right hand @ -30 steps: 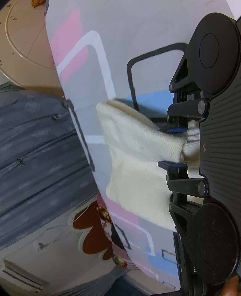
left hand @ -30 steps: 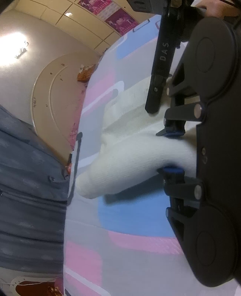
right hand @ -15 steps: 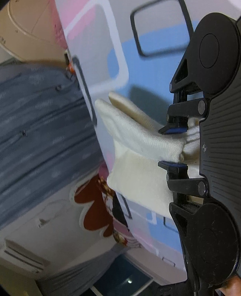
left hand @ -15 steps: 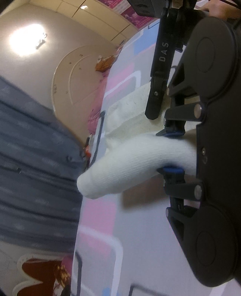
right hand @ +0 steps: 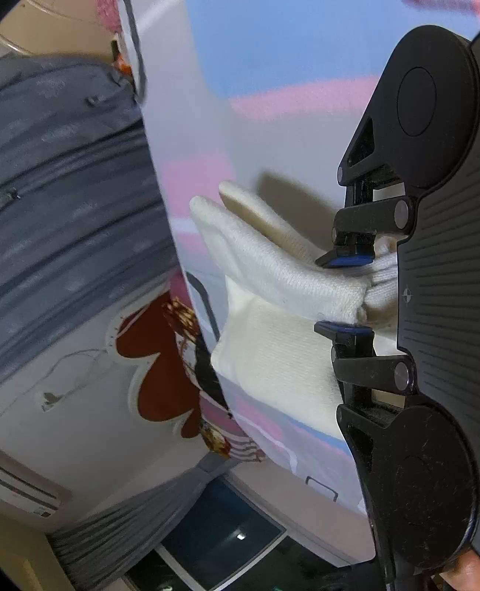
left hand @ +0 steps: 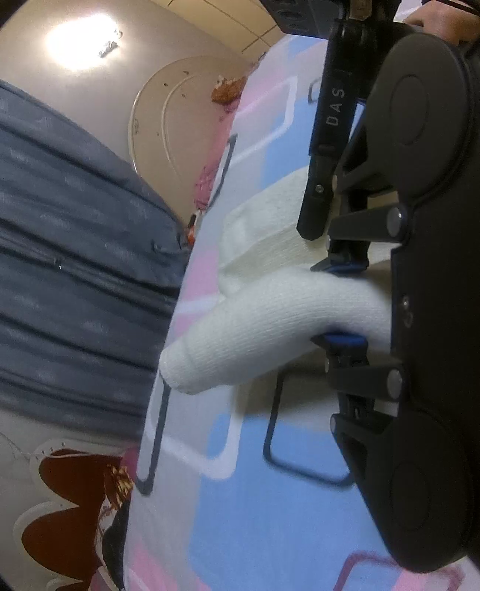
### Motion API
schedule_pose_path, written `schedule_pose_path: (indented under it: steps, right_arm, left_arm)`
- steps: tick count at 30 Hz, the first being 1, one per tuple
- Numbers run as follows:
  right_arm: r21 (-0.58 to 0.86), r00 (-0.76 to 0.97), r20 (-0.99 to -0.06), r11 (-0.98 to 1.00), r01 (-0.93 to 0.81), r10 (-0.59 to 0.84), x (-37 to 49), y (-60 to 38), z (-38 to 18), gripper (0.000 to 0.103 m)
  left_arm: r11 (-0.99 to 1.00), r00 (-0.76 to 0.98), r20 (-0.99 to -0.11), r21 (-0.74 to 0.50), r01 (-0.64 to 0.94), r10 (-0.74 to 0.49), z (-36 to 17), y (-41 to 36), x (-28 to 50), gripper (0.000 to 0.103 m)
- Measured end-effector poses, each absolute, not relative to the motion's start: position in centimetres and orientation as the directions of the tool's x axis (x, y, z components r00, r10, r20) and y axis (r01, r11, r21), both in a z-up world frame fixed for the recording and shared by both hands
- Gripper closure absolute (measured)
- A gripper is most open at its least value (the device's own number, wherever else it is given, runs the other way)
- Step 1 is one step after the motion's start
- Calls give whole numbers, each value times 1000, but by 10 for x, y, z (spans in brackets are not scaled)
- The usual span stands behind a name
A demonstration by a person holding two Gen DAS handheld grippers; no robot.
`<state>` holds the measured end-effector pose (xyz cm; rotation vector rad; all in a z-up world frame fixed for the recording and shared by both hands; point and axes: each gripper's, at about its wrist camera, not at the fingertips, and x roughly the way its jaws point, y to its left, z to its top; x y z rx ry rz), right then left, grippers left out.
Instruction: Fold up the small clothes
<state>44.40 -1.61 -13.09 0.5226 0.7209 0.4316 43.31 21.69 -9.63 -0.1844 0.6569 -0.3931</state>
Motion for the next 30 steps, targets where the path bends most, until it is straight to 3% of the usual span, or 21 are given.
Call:
schedule_pose_path:
  steps: [6,11,15,24,30]
  right_arm:
    - [569,666,-542,807,-159,513,466,19,-157,74]
    - [567,645,-587,817,-104,489,472,10,-182,73]
    - [560,650,-602,825,-71,464,470,0,-186,53]
    - [509,735,-557,858,-65,386,472,-3,-147,53]
    - [452,727,-558,881,-138,400,495,28,-144,60]
  left_arm:
    - [912,697,-591,-307,273,-408,-127,255,457,75]
    - [914,681,-611,-300,274,-404,-152,264,463,67]
    - [913,676,-614,-304,273,-407,-146,267,464,65]
    - [921,781,-495,-276,275,-381,-105,275,458,67]
    - [927,759,-534,-249,280,-372,-116,256,484,67]
